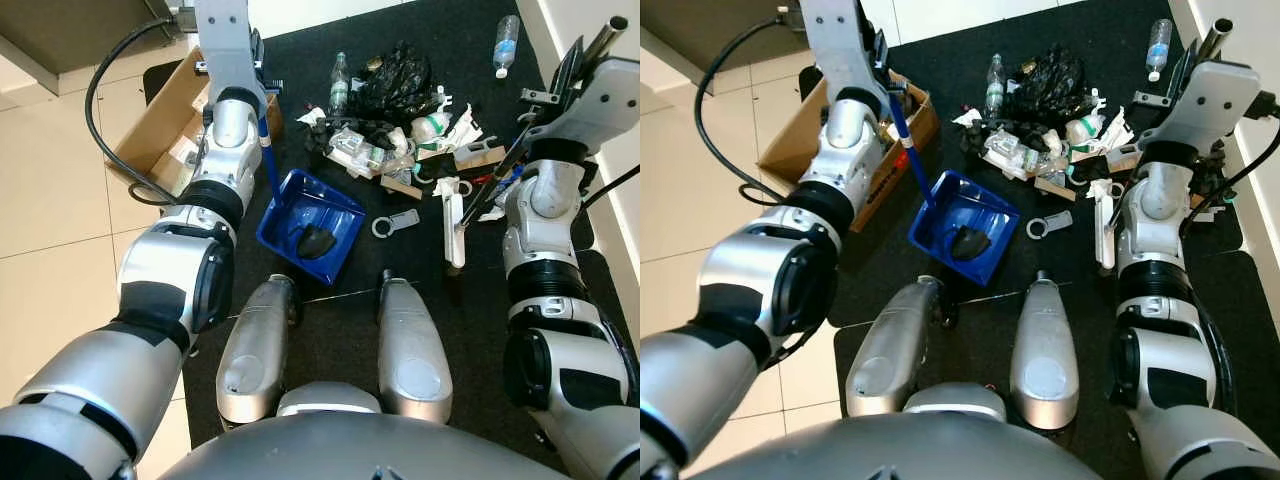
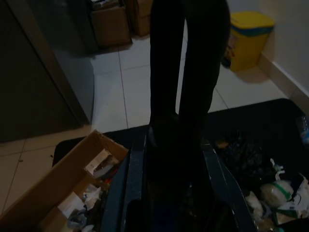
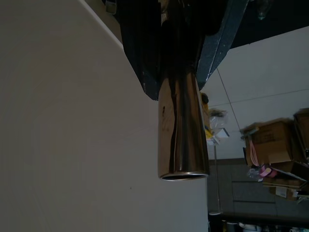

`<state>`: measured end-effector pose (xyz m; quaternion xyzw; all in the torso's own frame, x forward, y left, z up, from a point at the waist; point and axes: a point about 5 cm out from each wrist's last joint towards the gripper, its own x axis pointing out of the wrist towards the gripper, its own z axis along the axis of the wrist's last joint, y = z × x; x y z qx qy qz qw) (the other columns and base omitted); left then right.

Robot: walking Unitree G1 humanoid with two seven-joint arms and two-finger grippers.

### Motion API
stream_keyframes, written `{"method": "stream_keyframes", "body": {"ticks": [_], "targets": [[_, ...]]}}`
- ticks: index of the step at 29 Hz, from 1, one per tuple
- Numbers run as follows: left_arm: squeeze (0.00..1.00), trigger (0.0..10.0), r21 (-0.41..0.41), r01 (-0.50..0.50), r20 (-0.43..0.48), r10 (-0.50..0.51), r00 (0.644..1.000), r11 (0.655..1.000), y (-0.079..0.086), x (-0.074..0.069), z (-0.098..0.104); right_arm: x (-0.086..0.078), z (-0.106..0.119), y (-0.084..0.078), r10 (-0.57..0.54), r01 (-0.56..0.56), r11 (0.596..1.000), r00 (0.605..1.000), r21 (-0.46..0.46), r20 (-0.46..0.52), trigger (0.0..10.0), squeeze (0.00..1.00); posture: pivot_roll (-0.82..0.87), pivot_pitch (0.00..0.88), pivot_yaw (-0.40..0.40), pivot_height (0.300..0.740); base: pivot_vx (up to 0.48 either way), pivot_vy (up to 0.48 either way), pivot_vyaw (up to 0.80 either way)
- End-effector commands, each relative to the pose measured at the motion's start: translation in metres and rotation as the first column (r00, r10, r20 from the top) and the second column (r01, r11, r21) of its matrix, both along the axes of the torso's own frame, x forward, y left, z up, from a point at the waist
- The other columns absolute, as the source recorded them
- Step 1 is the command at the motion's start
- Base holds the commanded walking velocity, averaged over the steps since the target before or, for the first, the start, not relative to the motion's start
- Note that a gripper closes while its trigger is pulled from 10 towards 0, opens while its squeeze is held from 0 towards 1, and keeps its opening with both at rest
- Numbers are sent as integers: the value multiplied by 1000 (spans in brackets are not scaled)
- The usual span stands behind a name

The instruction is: Sweep floor

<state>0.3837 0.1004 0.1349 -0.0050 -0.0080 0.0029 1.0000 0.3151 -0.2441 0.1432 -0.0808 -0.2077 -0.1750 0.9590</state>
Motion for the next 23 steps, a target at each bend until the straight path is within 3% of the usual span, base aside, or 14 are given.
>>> {"method": "stream_keyframes", "body": {"ticks": [1, 13, 23], "targets": [[0, 10000, -13, 0, 10, 0, 1000, 1000, -4, 1, 3, -3, -1, 2, 9, -9, 1000, 1000, -9, 0, 10000, 0, -45, 286, 141, 740, 0, 0, 0], [0, 10000, 13, -20, 2, 20, 1000, 1000, -1, -2, -3, -5, -1, 0, 5, -5, 1000, 1000, -6, 0, 10000, 0, -49, 280, 137, 740, 0, 0, 0], [0, 10000, 72, 33, -55, -29, 998, 997, -7, -24, -40, -2, 2, 3, 22, -22, 1000, 1000, 2, 15, 10000, 0, -38, 270, 125, 740, 0, 0, 0]]}}
